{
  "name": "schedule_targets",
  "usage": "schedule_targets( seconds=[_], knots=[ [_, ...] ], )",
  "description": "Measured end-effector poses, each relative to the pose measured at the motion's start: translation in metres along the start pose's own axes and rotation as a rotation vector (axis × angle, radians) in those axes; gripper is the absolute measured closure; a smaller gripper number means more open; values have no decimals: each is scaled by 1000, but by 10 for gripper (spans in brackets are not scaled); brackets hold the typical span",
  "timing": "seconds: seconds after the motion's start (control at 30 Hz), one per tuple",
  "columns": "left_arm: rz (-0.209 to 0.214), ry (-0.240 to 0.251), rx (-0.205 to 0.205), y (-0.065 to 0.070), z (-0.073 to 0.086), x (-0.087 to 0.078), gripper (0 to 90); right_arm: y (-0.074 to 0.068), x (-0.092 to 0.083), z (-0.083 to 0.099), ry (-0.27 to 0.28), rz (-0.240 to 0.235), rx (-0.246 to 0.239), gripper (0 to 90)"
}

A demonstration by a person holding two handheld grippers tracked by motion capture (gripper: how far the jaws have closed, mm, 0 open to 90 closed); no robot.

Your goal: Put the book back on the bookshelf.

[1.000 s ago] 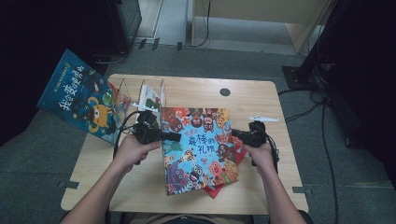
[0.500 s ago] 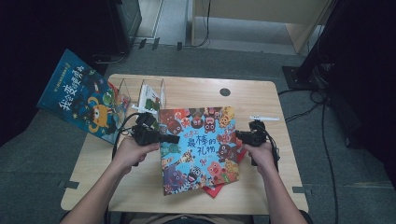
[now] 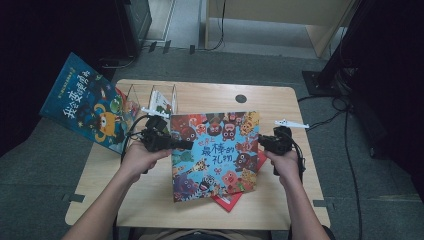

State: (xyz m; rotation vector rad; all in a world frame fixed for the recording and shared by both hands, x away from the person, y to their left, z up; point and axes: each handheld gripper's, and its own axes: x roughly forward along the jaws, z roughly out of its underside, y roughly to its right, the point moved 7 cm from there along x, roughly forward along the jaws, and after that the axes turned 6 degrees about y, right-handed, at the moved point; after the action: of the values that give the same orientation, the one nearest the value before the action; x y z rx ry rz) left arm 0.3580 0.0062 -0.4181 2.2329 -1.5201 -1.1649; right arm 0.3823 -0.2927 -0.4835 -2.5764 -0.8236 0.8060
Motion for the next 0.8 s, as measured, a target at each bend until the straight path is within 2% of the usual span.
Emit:
schedule_targets(
  seconds=[0.03,0.13,0.23,0.37,0.47,0.63,0.67,0.8],
  knots=[
    [-4,3,-5,-2,-2,-3,714,-1,0,0,4,-6,1,900],
    [0,-28,-23,-5,-4,-5,707,-1,-1,-1,13,-9,0,900],
    [11,-50,-45,-8,-5,-4,716,0,1,2,-1,1,5,900],
    [5,-91,-66,-12,-9,-5,707,-1,2,3,-9,1,-7,900],
    [1,-111,-59,-11,-13,-7,707,-3,2,3,-21,18,-27,900],
    [7,-100,-58,-10,-21,-10,714,-5,2,2,-24,22,-34,900],
    [19,-100,-66,-8,-23,-10,727,-5,2,1,-25,30,-30,900],
    [24,-88,-67,-6,-26,-8,745,-3,4,-2,-33,60,-3,900]
  ],
)
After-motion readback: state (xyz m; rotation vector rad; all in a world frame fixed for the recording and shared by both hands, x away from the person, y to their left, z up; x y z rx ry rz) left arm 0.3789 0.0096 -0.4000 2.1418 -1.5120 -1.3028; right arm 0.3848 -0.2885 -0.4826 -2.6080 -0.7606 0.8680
